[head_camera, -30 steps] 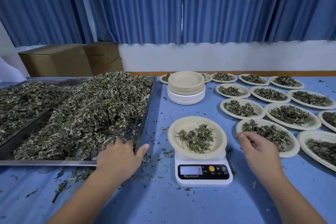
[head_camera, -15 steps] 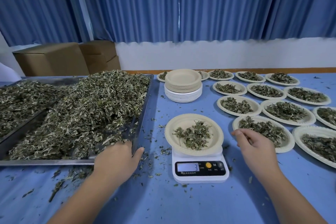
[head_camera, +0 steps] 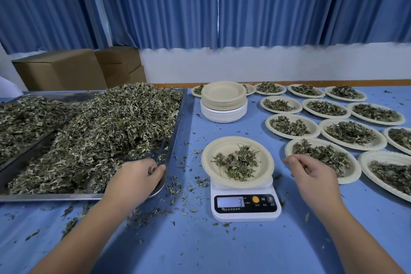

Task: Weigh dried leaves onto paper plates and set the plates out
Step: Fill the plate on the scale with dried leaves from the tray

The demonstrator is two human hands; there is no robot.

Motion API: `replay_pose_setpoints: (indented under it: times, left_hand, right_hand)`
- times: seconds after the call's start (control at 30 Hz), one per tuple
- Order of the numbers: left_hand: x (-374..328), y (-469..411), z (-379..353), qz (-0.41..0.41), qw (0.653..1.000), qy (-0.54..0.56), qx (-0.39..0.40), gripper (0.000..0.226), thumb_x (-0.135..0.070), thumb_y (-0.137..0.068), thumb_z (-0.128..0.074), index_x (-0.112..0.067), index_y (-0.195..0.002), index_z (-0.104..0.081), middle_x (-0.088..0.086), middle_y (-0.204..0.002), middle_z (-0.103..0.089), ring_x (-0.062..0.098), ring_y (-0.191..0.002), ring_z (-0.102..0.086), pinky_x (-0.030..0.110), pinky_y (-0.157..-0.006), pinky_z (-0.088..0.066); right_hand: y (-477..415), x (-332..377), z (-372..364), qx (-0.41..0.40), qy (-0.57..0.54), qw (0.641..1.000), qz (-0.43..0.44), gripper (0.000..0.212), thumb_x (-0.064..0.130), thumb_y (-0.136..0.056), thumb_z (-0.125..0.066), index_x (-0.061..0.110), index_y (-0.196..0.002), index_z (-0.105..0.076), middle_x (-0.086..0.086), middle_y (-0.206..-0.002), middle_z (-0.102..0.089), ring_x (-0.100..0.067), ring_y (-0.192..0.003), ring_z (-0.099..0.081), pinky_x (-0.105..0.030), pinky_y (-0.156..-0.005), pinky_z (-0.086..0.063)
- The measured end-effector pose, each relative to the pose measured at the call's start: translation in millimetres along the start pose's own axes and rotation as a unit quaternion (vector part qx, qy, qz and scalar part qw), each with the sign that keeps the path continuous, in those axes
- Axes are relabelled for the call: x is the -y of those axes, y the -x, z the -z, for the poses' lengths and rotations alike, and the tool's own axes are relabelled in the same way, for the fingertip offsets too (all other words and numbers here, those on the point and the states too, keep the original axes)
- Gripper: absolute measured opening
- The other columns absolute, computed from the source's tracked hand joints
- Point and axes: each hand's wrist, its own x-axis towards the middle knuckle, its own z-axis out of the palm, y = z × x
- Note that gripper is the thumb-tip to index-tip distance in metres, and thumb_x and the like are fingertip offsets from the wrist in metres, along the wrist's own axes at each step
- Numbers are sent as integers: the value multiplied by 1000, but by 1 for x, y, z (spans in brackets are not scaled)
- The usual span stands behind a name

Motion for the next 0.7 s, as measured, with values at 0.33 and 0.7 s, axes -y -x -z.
replay_pose_setpoints:
  times: [0.33,0.7]
  left_hand:
    - [-26,-30,36,-66,993,-6,-100,39,-41,-97,-50,-14,-69,-56,1,-53,-55,19,-45,-52,24,-42,-34]
    - [-128,-57,25,-144,953,226,-142,38,-39,-97,-51,-13,-71,-61,-2,-56,-56,7,-47,-43,23,-50,-38]
  right_hand:
    - [0,0,0,1,-6,1000,-7,28,25,-94,-55,41,-74,-67,-12,-73,-66,-28,-69,-58,-32,-55,-42]
    - [-2,-1,-1,2,-10,1000,-23,25,24,-94,-55,39,-78,-68,-14,-78,-67,-36,-75,-61,-39,-62,-49]
